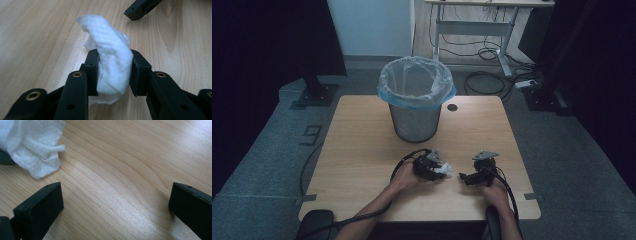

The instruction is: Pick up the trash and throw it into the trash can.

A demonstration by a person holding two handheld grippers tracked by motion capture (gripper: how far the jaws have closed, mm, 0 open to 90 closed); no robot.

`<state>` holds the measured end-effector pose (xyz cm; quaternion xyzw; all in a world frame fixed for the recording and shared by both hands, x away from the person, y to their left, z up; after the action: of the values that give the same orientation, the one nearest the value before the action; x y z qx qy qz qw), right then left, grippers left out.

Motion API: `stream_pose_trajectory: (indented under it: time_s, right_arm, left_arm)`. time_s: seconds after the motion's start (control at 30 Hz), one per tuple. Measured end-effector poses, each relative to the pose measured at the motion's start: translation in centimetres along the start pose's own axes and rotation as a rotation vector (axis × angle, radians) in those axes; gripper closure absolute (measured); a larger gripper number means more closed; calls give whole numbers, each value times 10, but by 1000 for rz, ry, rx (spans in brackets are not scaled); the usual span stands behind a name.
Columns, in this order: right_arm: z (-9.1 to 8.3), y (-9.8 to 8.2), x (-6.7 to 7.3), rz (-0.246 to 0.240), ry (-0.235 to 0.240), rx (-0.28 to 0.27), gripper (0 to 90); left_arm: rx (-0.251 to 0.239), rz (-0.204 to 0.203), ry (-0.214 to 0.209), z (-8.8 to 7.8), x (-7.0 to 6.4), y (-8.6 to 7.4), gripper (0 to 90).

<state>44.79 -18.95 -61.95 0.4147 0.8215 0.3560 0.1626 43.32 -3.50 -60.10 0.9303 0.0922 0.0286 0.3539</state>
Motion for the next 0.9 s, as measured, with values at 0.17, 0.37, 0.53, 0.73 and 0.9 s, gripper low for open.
stream_pose_trajectory:
  time_s: [0.17,0.37,0.53,0.73,0.9]
  right_arm:
    - [0,0,0,0,0,0,0]
    - [0,0,0,2,0,1,0]
    - [0,0,0,1,0,1,0]
    - [0,0,0,0,0,0,0]
    - [0,0,0,-3,0,1,0]
  left_arm:
    - [-7,-5,-12,-11,3,5,647]
    - [-14,-6,-26,-26,6,12,646]
    - [-23,-10,-37,-40,10,19,646]
    - [-27,-19,-33,-59,17,27,646]
    - [-20,-24,-24,-75,24,34,646]
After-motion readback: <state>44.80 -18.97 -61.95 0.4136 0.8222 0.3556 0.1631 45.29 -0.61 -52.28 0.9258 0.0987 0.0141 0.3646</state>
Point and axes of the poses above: each handheld gripper's, and its own axes: z roughly forward along the jaws, y roughly out of its top, x roughly to its left, the point moved 9 cm from there along z, roughly forward along the jaws, and after that the axes turned 2 degrees about z, right-handed, at the moved point
